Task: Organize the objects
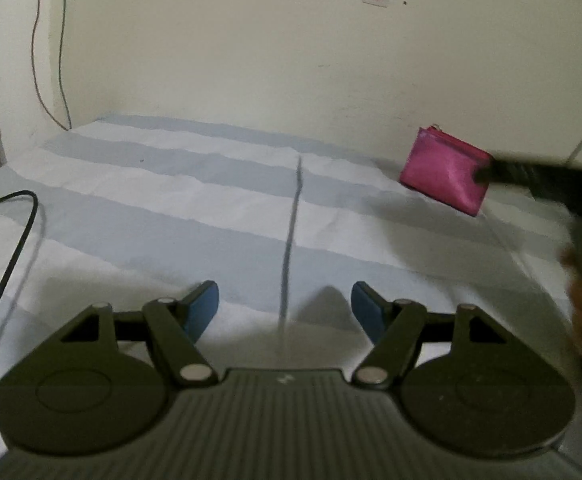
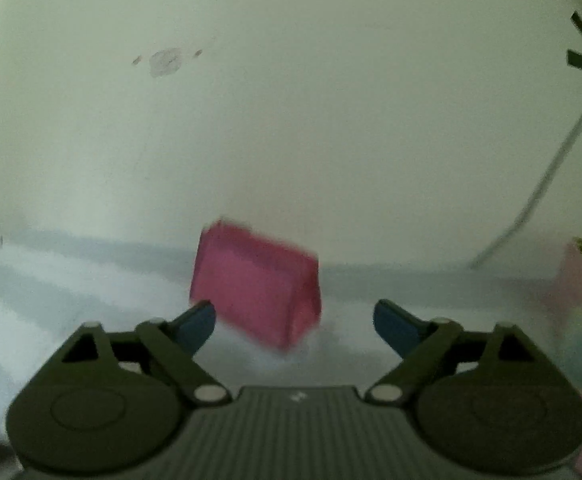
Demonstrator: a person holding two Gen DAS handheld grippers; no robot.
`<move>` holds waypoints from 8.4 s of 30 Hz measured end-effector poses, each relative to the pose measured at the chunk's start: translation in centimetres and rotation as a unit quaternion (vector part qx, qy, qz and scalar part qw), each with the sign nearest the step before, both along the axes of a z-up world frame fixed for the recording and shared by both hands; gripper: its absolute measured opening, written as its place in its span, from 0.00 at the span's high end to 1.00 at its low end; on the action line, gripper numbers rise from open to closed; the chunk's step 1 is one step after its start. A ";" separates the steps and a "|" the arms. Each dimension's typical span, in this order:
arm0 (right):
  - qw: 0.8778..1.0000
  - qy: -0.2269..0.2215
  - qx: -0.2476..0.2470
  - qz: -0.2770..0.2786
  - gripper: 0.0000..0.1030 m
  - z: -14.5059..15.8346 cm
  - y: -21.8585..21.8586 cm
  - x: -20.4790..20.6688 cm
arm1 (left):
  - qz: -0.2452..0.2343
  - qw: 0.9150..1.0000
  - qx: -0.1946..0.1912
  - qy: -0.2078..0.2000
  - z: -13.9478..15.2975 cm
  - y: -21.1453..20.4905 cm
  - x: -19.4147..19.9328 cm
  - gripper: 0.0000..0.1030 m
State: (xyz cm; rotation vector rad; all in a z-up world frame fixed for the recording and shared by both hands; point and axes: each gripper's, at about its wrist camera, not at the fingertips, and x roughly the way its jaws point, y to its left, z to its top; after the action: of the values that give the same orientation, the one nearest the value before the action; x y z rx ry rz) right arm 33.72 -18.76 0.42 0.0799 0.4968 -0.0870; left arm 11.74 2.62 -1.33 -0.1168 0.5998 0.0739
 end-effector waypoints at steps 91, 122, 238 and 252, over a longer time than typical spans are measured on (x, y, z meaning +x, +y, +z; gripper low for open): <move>0.980 0.093 -0.112 -0.139 0.60 3.9 -15.4 -21.5 | -0.379 0.925 0.029 -0.020 9.2 -36.0 0.4 0.24; 0.945 -0.118 0.214 -0.216 0.45 0.5 -4.1 -42.6 | -0.317 0.944 0.084 -0.045 8.0 -21.4 -14.3 0.10; 0.946 -0.093 0.208 -0.232 0.14 -0.9 0.7 -40.2 | -0.258 0.951 0.152 0.080 2.1 -18.5 -14.4 0.00; 0.946 -0.095 0.206 -0.233 0.13 -0.9 0.8 -40.3 | -0.257 0.952 0.149 0.079 2.1 -18.6 -14.9 0.00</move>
State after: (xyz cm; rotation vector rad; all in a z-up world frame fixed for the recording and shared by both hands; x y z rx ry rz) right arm -6.53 -17.94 -0.49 0.6121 0.2875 -0.4351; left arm -3.12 -15.98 0.80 0.3439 0.7562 -0.3341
